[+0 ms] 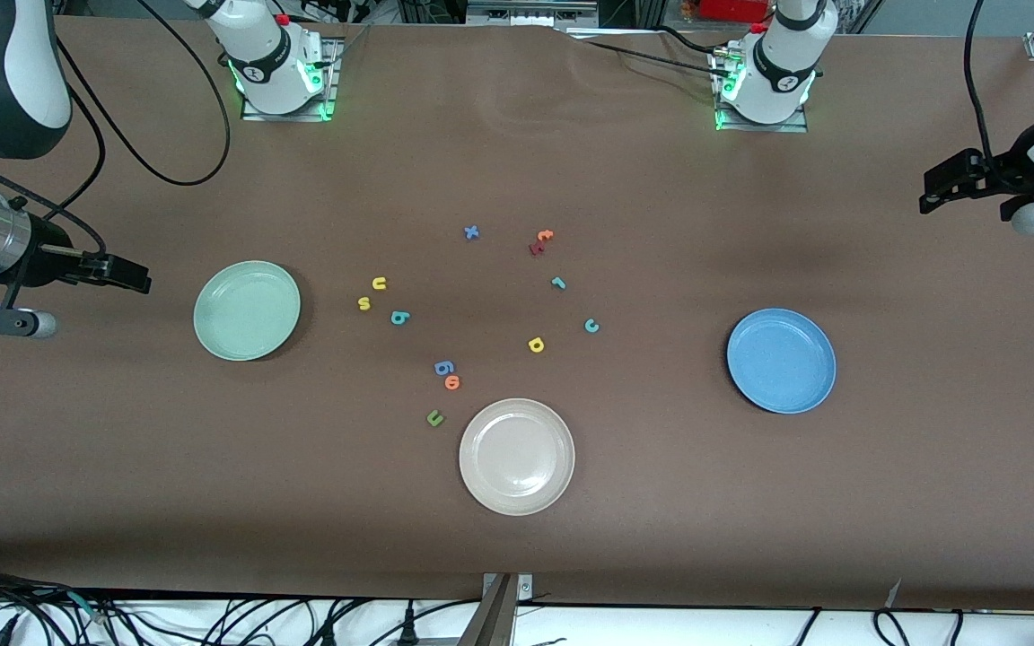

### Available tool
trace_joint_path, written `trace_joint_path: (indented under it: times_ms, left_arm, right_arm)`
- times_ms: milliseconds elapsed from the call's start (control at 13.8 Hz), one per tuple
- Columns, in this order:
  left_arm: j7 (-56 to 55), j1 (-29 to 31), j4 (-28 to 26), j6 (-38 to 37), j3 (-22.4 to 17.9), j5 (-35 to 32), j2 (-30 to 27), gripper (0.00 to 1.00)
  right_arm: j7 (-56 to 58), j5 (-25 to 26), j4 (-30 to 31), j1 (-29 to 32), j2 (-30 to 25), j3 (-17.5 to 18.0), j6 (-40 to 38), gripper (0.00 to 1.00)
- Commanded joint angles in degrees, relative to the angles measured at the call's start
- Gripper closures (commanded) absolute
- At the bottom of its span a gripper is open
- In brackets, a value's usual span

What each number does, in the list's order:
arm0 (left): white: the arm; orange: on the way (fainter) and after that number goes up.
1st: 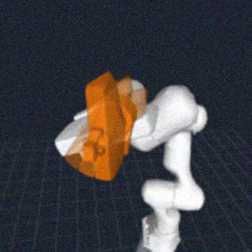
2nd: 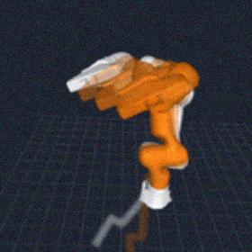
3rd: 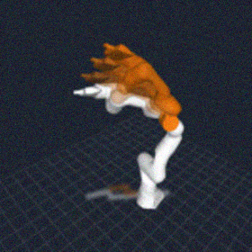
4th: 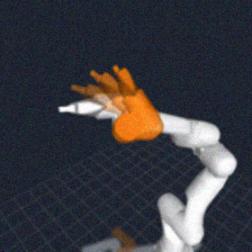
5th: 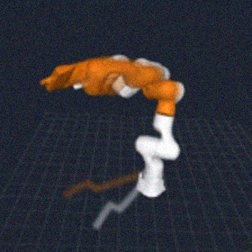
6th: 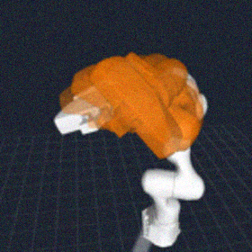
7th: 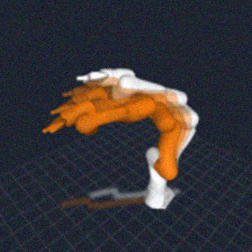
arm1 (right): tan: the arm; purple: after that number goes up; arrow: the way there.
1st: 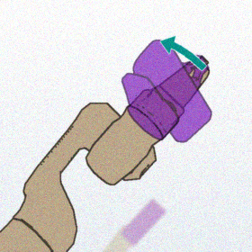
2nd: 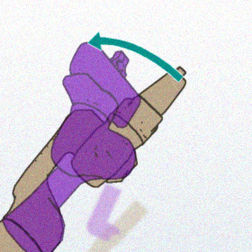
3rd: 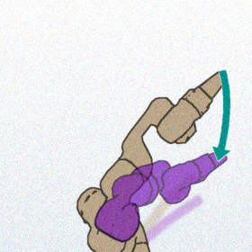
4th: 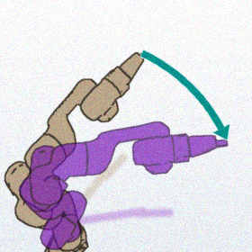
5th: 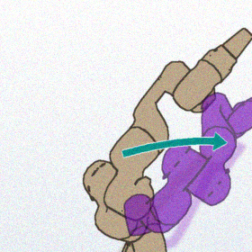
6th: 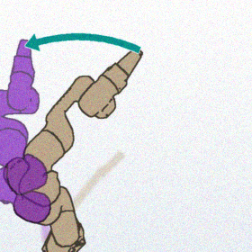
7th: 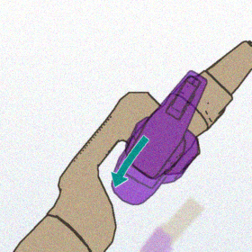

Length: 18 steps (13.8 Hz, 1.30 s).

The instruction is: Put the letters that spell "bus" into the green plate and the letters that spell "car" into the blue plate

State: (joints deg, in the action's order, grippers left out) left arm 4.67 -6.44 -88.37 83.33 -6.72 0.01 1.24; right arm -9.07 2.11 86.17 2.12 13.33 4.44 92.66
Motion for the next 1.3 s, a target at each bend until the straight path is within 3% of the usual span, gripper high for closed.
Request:
trace_joint_path:
  times_ms: [0, 1229]
  left_arm:
    - [0.70, -0.06, 2.67, -0.19, -0.49, 0.44, 2.01, 0.00]
    - [0.08, -1.73, 4.79, 0.08, -0.23, 0.35, 5.27, 0.00]
  right_arm:
    - [0.19, -0.96, 0.66, -0.19, -0.94, -0.31, 0.16, 0.00]
    - [-0.07, -1.05, 0.66, -0.10, -0.94, -0.31, 0.16, 0.00]
